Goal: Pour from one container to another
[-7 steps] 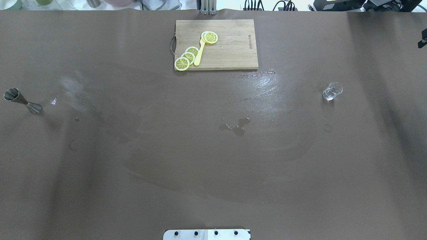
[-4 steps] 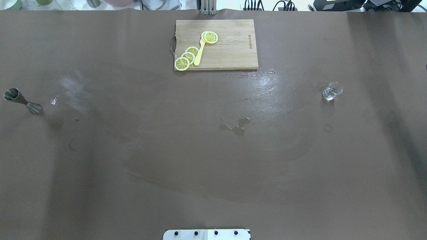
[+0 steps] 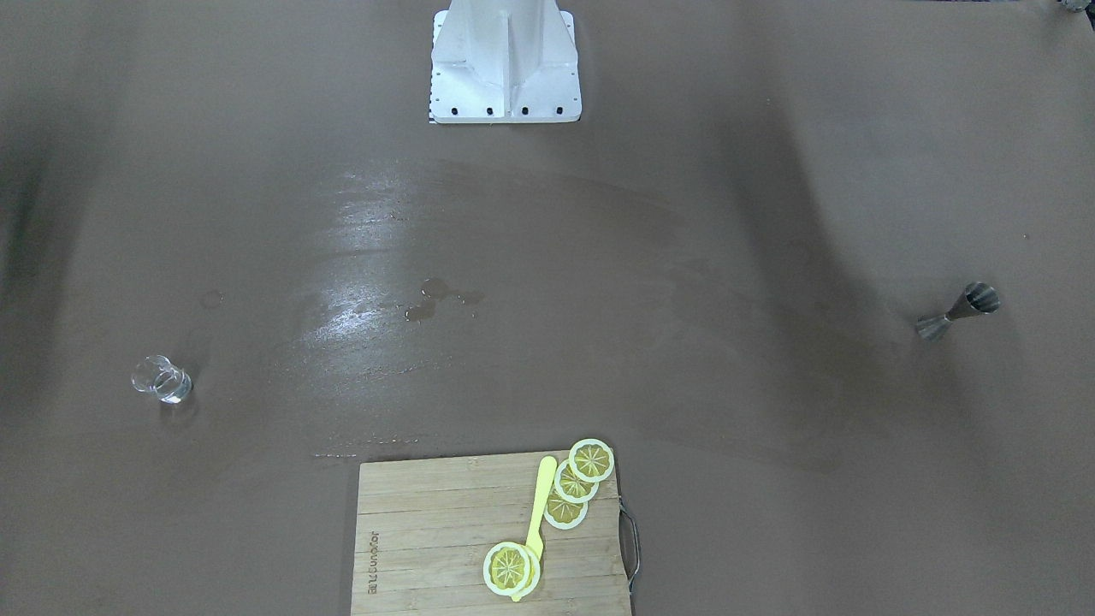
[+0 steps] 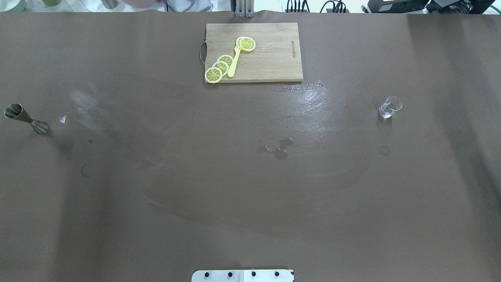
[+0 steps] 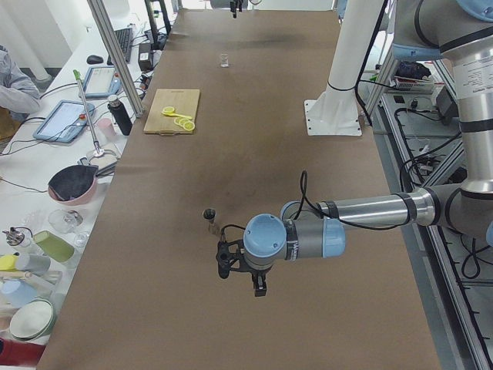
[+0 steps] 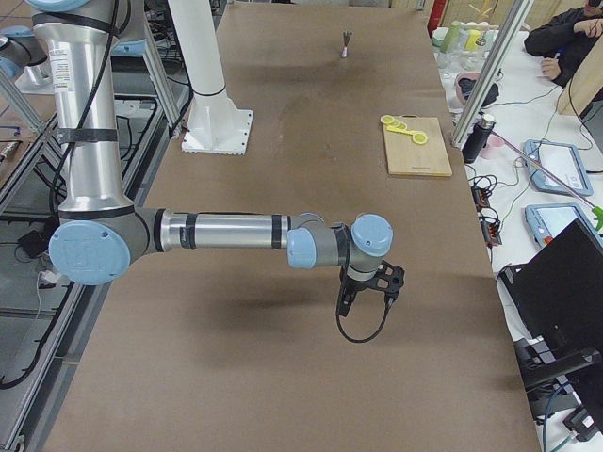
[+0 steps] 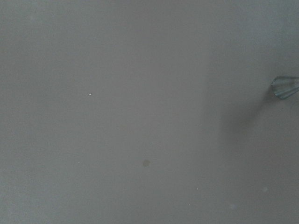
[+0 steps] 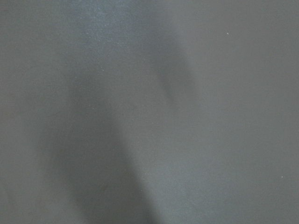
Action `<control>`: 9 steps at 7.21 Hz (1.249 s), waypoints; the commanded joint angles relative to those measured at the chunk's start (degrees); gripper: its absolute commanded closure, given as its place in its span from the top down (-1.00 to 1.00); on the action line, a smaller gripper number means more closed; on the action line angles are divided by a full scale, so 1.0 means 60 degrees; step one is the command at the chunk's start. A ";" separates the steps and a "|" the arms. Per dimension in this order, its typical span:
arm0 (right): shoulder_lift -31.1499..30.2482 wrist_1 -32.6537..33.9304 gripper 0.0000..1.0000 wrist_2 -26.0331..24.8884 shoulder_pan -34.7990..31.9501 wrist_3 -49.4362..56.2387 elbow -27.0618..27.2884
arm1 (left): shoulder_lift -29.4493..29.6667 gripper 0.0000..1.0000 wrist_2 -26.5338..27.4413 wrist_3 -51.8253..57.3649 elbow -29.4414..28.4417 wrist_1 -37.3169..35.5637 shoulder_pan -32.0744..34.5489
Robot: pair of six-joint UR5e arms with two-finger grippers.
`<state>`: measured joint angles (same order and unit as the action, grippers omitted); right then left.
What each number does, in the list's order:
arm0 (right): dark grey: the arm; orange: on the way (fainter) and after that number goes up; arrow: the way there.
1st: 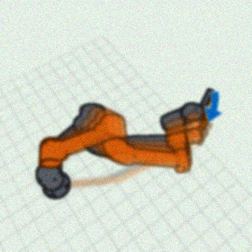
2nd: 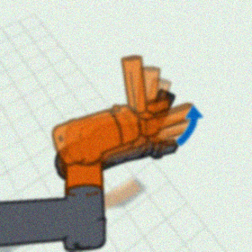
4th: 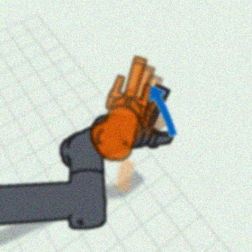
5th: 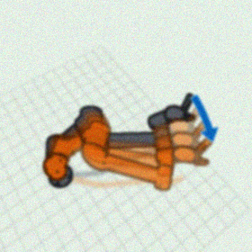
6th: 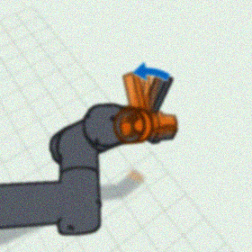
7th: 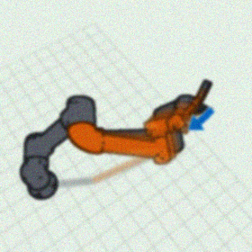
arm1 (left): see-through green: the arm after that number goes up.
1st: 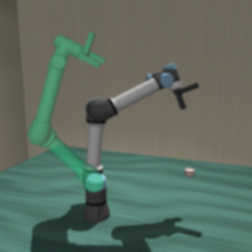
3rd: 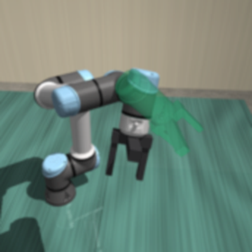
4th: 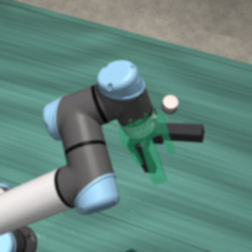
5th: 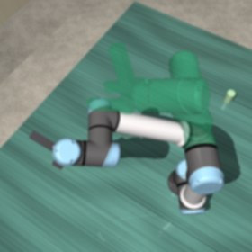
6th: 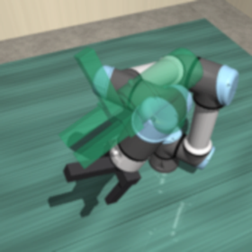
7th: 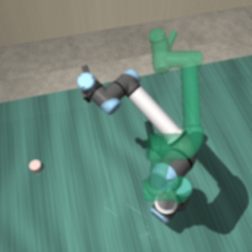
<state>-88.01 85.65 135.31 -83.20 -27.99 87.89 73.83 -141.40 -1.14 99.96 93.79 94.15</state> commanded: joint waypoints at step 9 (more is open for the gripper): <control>-0.0039 -0.0563 1.00 -0.0315 0.0229 0.1632 -0.0409 | -0.0468 0.98 0.0871 0.0000 0.0273 -0.0017 -0.0472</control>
<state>-88.46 82.39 133.23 -81.93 -18.27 86.10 71.27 -138.82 -1.14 101.53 93.69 91.20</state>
